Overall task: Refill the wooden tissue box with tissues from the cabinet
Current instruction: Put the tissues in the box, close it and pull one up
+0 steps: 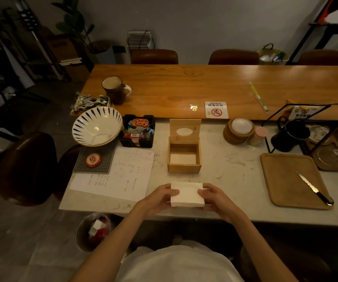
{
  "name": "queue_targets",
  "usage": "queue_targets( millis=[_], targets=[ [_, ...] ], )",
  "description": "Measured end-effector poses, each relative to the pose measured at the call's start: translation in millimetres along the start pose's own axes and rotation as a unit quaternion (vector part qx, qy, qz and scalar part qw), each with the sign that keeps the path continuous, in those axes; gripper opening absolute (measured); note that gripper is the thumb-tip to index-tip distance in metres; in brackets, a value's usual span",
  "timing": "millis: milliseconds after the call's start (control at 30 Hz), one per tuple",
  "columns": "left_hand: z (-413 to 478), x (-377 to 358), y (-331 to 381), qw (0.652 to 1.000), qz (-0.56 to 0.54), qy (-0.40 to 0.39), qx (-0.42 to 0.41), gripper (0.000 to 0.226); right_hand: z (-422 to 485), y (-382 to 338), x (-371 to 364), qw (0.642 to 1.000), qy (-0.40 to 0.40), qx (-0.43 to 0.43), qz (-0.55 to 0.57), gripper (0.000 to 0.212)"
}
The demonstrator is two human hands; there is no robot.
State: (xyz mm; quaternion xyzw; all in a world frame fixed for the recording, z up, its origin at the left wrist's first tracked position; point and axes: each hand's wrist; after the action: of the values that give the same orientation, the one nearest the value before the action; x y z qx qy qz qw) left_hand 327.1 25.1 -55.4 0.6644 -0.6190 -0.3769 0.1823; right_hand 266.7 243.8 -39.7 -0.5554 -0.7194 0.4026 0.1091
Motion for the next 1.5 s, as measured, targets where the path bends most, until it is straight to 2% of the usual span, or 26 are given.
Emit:
queue_targets(
  millis=[100, 200, 300, 400, 467, 567, 633, 700, 733, 800, 867, 900, 933, 1000, 1033, 1067, 1167, 1200, 1300, 1367, 1500],
  targets=[
    [-1, 1, -4, 0.998, -0.048, -0.002, 0.028, 0.063, -1, -4, 0, 0.999, 0.008, -0.038, 0.023, 0.023],
    [-6, -4, 0, 0.999, -0.021, -0.006, 0.037, 0.066, -3, -5, 1, 0.999, 0.012, -0.022, -0.033, 0.02],
    [-13, -7, 12, 0.999, 0.019, -0.023, 0.035, 0.057, -5, -10, 4, 0.996, -0.012, 0.002, -0.084, 0.022],
    [-23, -10, 24, 0.995, 0.096, 0.001, 0.001, 0.045, -13, -21, 6, 0.992, -0.03, 0.029, -0.119, 0.026],
    [-30, -12, 31, 0.977, 0.207, 0.035, -0.048, 0.039, -18, -29, 6, 0.977, -0.058, 0.034, -0.2, 0.036],
    [-38, -19, 47, 0.926, 0.357, 0.046, -0.113, 0.031, -26, -50, -9, 0.906, -0.091, 0.046, -0.411, 0.054],
    [-39, -23, 59, 0.891, 0.428, 0.045, -0.142, 0.03, -28, -69, -26, 0.845, -0.072, 0.114, -0.518, 0.063],
    [-36, -23, 70, 0.858, 0.482, 0.065, -0.167, 0.032, -25, -90, -43, 0.763, -0.057, 0.204, -0.611, 0.059],
    [-34, -22, 75, 0.848, 0.491, 0.084, -0.181, 0.033, -21, -100, -49, 0.741, -0.055, 0.218, -0.632, 0.054],
    [-31, -17, 85, 0.864, 0.443, 0.118, -0.208, 0.035, -11, -119, -52, 0.732, -0.054, 0.198, -0.649, 0.047],
    [-27, -7, 92, 0.91, 0.308, 0.16, -0.229, 0.034, -1, -135, -44, 0.742, -0.033, 0.203, -0.639, 0.043],
    [-23, 1, 94, 0.924, 0.235, 0.193, -0.232, 0.03, 2, -145, -38, 0.76, -0.012, 0.222, -0.611, 0.041],
    [-18, 11, 94, 0.93, 0.182, 0.231, -0.222, 0.025, 4, -154, -33, 0.796, 0.004, 0.248, -0.552, 0.038],
    [-5, 27, 89, 0.933, 0.167, 0.274, -0.162, 0.025, 9, -169, -30, 0.869, 0.006, 0.269, -0.416, 0.034],
    [0, 31, 86, 0.94, 0.175, 0.266, -0.125, 0.029, 13, -174, -33, 0.88, -0.005, 0.259, -0.398, 0.034],
    [5, 32, 85, 0.948, 0.178, 0.247, -0.094, 0.035, 21, -178, -35, 0.863, -0.012, 0.251, -0.438, 0.034],
    [15, 29, 85, 0.968, 0.149, 0.197, -0.047, 0.051, 51, -182, -50, 0.748, -0.029, 0.197, -0.633, 0.034],
    [18, 29, 85, 0.971, 0.143, 0.188, -0.039, 0.054, 60, -182, -56, 0.729, -0.039, 0.177, -0.66, 0.036],
    [27, 31, 84, 0.975, 0.144, 0.171, -0.022, 0.057, 82, -182, -71, 0.698, -0.062, 0.102, -0.706, 0.052],
    [30, 33, 84, 0.974, 0.143, 0.176, -0.017, 0.05, 96, -180, -75, 0.694, -0.09, 0.049, -0.713, 0.055],
    [31, 37, 84, 0.971, 0.147, 0.186, -0.017, 0.039, 119, -174, -81, 0.653, -0.133, -0.013, -0.746, 0.045]
  ],
)
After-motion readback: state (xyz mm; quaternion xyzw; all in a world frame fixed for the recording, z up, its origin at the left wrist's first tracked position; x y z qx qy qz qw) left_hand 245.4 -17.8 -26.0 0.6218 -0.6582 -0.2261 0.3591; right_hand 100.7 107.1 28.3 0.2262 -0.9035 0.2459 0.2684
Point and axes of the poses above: each hand's wrist, its own z-axis towards the middle knuckle, its own x-axis out of the back of the hand, y = z × x, and after that the axes turned 11 degrees about z, right-handed
